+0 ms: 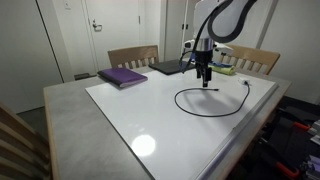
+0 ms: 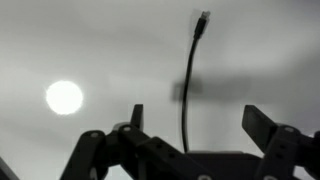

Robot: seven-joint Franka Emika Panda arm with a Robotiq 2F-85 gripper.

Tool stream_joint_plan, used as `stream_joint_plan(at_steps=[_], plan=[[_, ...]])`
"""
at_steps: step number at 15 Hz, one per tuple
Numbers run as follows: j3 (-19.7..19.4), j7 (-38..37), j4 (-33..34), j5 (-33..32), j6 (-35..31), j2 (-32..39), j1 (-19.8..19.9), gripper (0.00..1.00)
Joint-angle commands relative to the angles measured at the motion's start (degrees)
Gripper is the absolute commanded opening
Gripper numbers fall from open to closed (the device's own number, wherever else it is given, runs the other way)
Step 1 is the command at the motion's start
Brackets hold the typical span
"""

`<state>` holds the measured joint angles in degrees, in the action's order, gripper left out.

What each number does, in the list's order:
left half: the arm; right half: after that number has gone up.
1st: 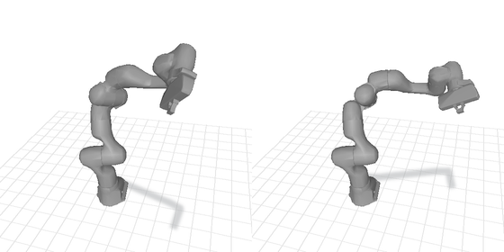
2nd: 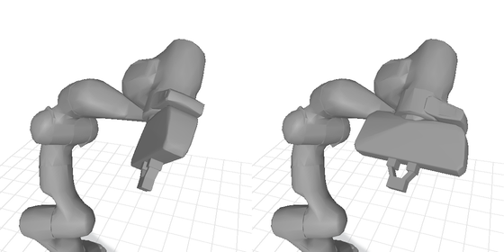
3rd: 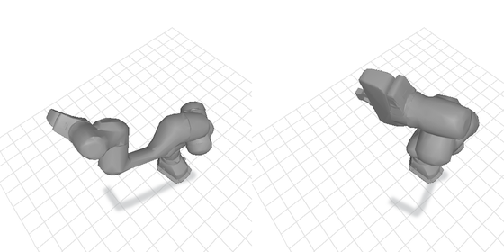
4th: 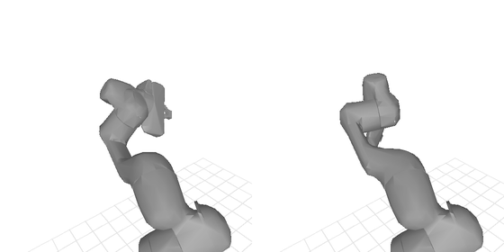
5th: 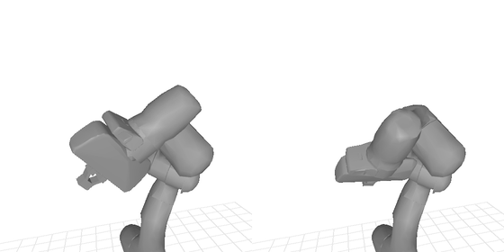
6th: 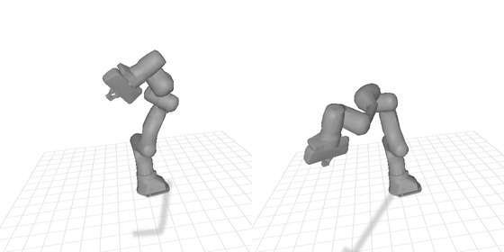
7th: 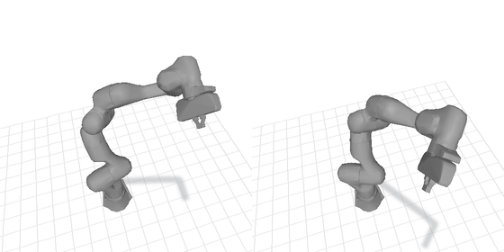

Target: Straighten out the cable

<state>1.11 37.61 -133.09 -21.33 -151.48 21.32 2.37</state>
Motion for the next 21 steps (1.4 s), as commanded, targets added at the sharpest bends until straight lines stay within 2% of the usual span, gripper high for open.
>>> stream_joint_plan(at_steps=[1,4,8,9,10,11,13,21], plan=[[-2.6,-8.3,-1.4,-3.9,-6.7,1.9,-2.1,1.0],[-4.4,-13.8,-2.0,-7.1,-10.5,3.6,-3.3,1.0],[-5.8,-17.0,-2.1,-8.2,-13.0,5.3,-4.2,1.0],[-5.7,-17.1,-1.8,-7.6,-12.9,5.8,-4.2,0.97],[-5.8,-17.6,-1.9,-7.4,-13.0,5.9,-4.3,0.73],[-5.8,-18.2,-1.9,-7.2,-12.9,5.9,-4.3,0.73],[-5.6,-18.6,-2.4,-6.9,-13.2,5.7,-4.3,0.64],[-5.9,-21.7,-2.7,-7.5,-12.3,4.2,-6.0,0.06]])
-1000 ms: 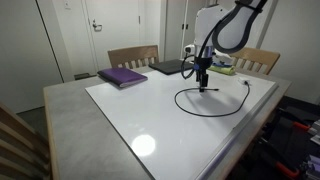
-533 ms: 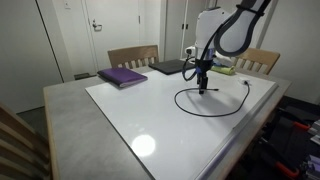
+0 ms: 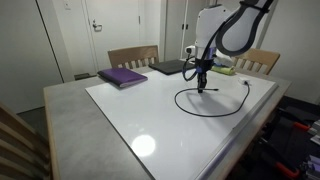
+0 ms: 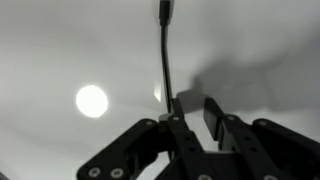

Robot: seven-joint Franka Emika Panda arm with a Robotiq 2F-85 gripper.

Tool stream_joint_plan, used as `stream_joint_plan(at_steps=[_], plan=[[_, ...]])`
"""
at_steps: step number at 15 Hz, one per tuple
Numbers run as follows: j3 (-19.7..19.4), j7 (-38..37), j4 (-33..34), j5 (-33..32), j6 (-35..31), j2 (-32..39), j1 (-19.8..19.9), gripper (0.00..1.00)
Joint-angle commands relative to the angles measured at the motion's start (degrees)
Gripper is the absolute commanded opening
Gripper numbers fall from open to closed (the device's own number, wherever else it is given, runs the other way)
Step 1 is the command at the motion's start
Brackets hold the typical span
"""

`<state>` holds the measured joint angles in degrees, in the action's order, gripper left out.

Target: Straighten out the cable

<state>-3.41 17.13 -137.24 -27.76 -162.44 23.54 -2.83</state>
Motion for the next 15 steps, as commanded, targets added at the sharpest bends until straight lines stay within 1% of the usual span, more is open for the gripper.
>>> stream_joint_plan(at_steps=[1,5,7,9,10,11,12,15], plan=[[-1.5,-1.4,1.7,-1.3,-1.2,2.0,-1.1,0.0],[-1.0,0.9,3.9,-2.3,-0.4,2.6,-1.5,0.0],[-0.9,3.6,5.8,-4.7,1.6,2.8,-2.3,0.0],[-0.6,4.7,7.2,-6.6,3.3,2.8,-3.1,0.0],[-0.3,5.2,7.7,-7.3,3.7,2.9,-3.1,0.26],[-0.2,5.7,8.3,-7.8,4.2,3.1,-2.9,0.28],[0.4,6.7,8.7,-7.7,4.3,3.3,-2.3,0.33],[2.6,11.6,9.8,-5.3,4.0,5.0,0.9,0.56]])
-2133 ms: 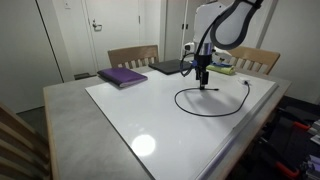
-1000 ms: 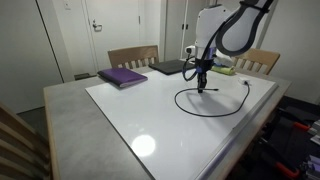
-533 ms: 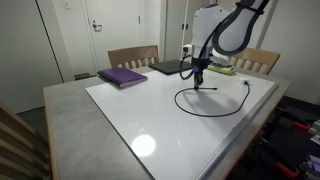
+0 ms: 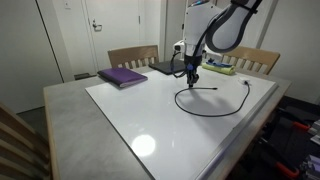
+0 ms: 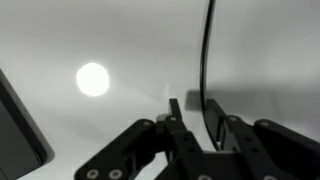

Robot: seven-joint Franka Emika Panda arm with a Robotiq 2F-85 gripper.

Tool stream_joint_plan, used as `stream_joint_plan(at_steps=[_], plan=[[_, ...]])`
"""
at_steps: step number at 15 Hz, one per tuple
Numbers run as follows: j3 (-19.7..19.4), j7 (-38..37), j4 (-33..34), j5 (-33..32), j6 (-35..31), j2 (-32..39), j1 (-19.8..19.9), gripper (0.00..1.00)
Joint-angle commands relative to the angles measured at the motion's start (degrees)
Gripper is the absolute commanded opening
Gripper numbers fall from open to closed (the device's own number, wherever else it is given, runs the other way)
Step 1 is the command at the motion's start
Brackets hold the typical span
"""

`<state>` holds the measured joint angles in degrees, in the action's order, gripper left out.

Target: Straighten out the cable

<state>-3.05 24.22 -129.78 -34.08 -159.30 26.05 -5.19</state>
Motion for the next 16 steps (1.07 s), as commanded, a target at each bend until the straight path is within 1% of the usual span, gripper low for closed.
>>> stream_joint_plan(at_steps=[1,5,6,7,8,9,10,12,13,16], plan=[[2.4,5.4,2.7,1.4,0.9,3.2,4.0,0.62],[3.7,8.3,3.5,3.3,0.7,4.6,6.9,0.9],[4.0,8.8,3.8,4.1,0.6,4.9,7.4,0.95],[4.4,9.3,3.9,5.2,0.9,5.0,8.1,0.71],[5.0,9.9,3.9,6.7,0.8,5.2,8.8,0.59],[5.6,10.6,3.9,8.0,0.7,5.2,9.5,0.58],[6.2,11.3,3.8,9.5,0.9,5.2,10.0,0.53],[7.3,12.7,3.9,12.2,2.2,4.8,10.7,0.4],[7.6,13.0,4.0,13.3,2.8,4.7,10.8,0.31],[8.0,12.6,4.0,16.2,4.8,4.3,10.8,0.12]])
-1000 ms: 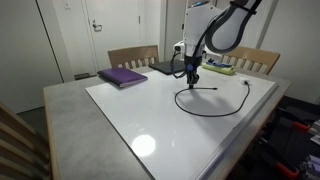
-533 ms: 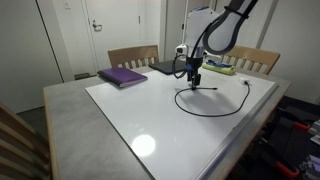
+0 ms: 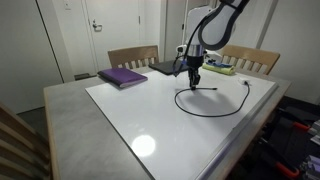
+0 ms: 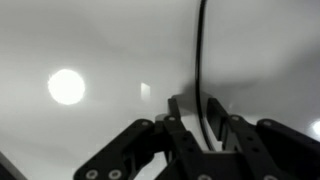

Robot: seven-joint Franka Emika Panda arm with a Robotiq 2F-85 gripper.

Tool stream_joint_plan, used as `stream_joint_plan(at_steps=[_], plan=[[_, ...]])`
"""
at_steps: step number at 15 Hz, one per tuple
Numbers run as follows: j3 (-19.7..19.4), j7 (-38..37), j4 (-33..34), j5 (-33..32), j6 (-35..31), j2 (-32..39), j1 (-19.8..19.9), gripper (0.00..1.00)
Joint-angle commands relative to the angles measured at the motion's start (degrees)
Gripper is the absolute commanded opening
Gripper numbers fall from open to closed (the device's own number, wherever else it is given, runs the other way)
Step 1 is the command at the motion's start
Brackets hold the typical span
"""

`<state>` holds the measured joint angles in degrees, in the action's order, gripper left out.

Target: Straighten out the cable

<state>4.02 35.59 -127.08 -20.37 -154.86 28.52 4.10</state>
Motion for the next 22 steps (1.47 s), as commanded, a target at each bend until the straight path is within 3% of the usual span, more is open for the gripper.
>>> stream_joint_plan(at_steps=[1,3,10,19,22], plan=[[1.1,1.3,1.2,3.2,0.7,1.8,1.5,0.04],[1.6,1.8,0.9,4.4,1.2,1.6,1.7,0.0],[1.7,4.1,1.5,3.3,1.6,0.9,0.7,0.01],[8.2,22.8,4.4,2.0,4.3,1.7,-2.0,0.01],[7.0,19.7,2.7,3.8,2.4,0.4,-2.9,0.04]])
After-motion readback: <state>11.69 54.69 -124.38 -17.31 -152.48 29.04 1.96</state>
